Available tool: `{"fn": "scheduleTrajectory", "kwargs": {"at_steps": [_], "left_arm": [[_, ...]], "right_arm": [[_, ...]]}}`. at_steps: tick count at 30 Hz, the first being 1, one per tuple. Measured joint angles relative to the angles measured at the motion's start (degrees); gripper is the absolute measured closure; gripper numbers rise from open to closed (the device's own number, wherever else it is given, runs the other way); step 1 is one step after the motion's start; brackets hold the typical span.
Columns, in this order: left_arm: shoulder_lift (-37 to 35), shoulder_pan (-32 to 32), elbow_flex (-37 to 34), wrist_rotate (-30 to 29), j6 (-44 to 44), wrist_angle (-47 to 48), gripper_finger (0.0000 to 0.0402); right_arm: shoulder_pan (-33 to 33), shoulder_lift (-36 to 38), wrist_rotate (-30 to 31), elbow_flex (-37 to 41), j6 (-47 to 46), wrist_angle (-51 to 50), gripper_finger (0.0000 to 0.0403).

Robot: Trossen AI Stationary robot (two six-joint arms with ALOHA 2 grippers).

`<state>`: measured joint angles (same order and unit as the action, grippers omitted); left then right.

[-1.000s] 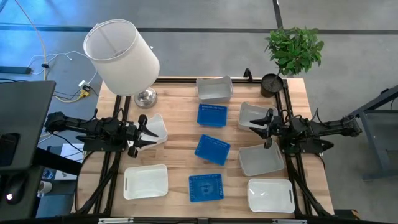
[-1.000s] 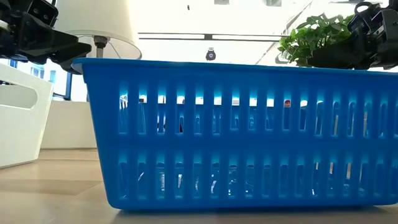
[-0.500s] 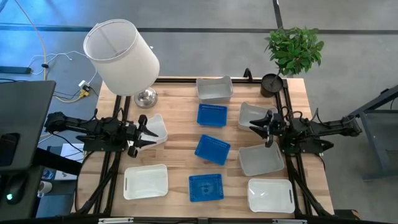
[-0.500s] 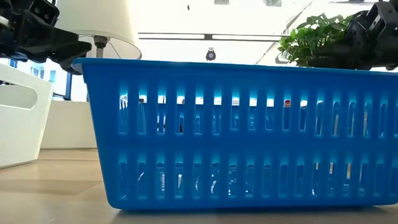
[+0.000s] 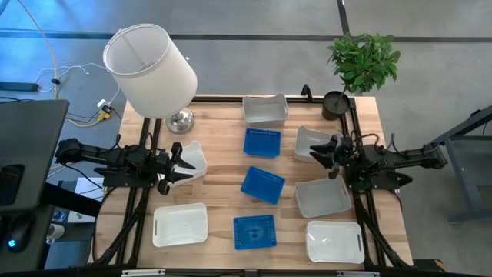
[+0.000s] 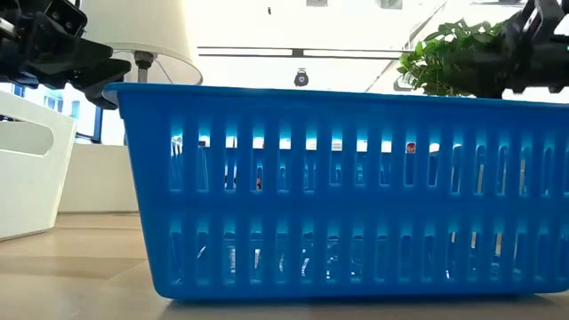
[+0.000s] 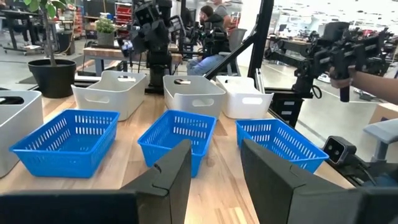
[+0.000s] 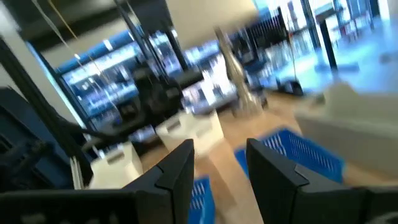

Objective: Stack baskets by color
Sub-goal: Stack the middle right gray bin on the top gray bin

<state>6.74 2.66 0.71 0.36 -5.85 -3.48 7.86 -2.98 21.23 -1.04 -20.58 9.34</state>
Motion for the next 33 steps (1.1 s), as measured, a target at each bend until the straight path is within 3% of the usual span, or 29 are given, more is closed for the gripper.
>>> {"fn": "scheduleTrajectory", "kwargs": {"at_steps": [5,10,16,24,33], "left_arm": [[0.00,0.01,-0.01,-0.15,-4.15,-1.18,0.0275],[0.00,0.01,-0.02,-0.17,-5.98,-1.62,0.0275],[0.00,0.01,-0.02,-0.08,-6.68,-1.58,0.0275],[0.00,0.01,-0.02,0.01,-7.05,-1.56,0.0275],[0.00,0.00,-0.02,0.02,-7.05,-1.53,0.0275]], "right_arm": [[0.00,0.02,1.57,-0.34,9.59,6.57,0.0268],[-0.02,-0.01,5.70,-5.96,13.09,1.72,0.0268],[-0.02,-2.80,8.43,-16.04,12.64,-13.52,0.0268],[-0.02,-13.86,11.33,-28.72,-0.48,-38.43,0.0268],[0.00,-29.16,5.14,-38.03,-10.01,-59.01,0.0268]]}}
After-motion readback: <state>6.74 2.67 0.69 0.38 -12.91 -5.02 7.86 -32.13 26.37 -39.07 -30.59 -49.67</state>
